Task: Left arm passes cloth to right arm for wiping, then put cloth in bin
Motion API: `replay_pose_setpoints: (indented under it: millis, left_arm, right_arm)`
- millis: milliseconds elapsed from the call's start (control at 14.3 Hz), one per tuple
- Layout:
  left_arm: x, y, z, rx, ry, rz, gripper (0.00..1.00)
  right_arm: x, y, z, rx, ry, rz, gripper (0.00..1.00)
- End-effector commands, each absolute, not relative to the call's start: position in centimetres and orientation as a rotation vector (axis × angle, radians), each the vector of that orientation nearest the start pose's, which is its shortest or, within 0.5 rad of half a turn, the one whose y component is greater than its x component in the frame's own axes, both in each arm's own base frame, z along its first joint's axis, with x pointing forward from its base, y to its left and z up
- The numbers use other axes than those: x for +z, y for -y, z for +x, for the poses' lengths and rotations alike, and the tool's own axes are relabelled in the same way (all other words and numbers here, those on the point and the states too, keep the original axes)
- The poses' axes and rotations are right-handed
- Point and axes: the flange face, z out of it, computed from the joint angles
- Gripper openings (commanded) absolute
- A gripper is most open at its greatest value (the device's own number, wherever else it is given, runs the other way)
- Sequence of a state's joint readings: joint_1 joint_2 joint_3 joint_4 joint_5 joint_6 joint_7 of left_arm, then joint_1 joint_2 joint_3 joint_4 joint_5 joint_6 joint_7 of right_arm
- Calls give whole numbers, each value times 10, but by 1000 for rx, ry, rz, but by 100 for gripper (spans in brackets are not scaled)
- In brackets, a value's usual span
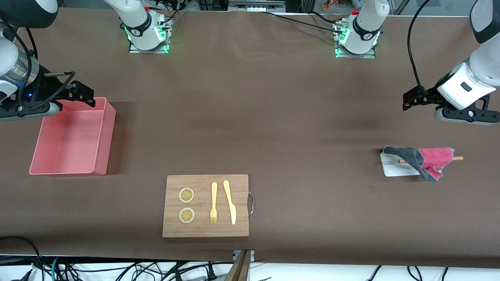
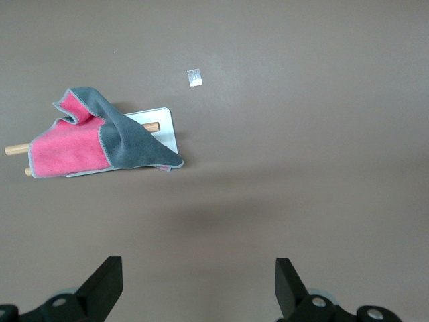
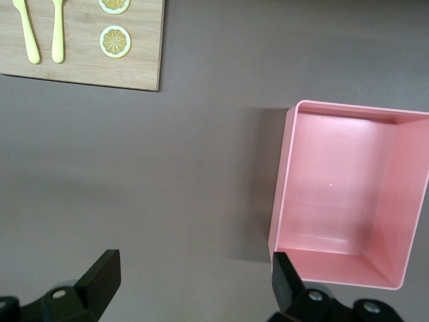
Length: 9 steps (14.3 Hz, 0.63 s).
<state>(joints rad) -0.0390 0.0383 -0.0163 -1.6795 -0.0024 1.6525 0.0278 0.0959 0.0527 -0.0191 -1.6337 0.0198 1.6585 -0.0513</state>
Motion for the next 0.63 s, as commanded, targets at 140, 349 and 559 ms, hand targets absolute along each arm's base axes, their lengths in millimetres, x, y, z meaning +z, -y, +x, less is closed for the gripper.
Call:
replay_pose_setpoints:
  millis: [140,349,559]
  left_arm:
    - [559,39,575,98,-144,-3123,100]
    - [558,40,573,134,-146,-3122,100]
    - [557,38,573,141,-148,-3122,100]
  right_arm:
    - [578,-44,575,41,208,-3117,100]
    - [578,-44,575,41,208,-3117,100]
    - [578,-44,574,43,208,-3117,100]
